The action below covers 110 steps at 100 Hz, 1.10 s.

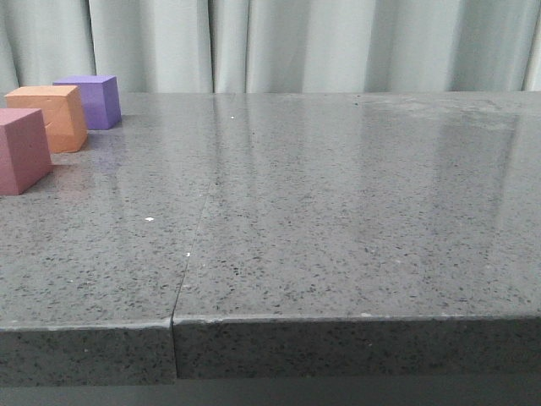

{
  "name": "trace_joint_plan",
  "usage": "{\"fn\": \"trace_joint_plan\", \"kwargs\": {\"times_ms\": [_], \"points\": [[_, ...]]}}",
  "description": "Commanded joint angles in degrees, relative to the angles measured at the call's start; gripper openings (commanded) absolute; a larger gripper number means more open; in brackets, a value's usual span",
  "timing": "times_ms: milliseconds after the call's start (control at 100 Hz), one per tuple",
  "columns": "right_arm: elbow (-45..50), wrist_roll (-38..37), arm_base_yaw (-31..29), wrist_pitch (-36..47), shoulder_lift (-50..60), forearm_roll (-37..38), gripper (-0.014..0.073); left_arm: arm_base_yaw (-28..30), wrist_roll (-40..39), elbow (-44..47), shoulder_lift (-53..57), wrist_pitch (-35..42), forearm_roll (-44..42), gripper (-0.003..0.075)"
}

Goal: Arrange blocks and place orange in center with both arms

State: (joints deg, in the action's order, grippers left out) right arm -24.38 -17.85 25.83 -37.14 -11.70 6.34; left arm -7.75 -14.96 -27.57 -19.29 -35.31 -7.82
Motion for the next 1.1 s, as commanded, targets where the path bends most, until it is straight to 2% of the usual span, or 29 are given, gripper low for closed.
{"fn": "trace_joint_plan", "kwargs": {"times_ms": [0, 130, 340, 690, 800, 1090], "points": [[-1.35, 0.32, -0.17, 4.02, -0.48, 0.96, -0.0068, 1.85, 4.66, 1.64, 1.85, 10.67, 2.65, -0.0020], [-1.35, 0.32, -0.17, 4.02, -0.48, 0.96, -0.0068, 5.12, 12.88, 7.11, 4.58, 19.73, 8.25, -0.0020], [-1.35, 0.32, -0.17, 4.02, -0.48, 0.96, -0.0068, 5.90, 13.58, 15.58, 9.36, 30.60, 7.82, -0.0020], [-1.35, 0.32, -0.17, 4.02, -0.48, 0.96, -0.0068, 5.90, 13.58, 26.94, 21.34, 33.89, 7.82, -0.0020], [-1.35, 0.32, -0.17, 4.07, -0.42, 0.96, -0.0068, 5.90, 13.58, 30.00, 21.21, 38.20, 7.37, -0.0020], [-1.35, 0.32, -0.17, 4.08, -0.42, 0.96, -0.0068, 5.90, 13.58, 29.91, 21.21, 37.49, 7.32, -0.0020]]}}
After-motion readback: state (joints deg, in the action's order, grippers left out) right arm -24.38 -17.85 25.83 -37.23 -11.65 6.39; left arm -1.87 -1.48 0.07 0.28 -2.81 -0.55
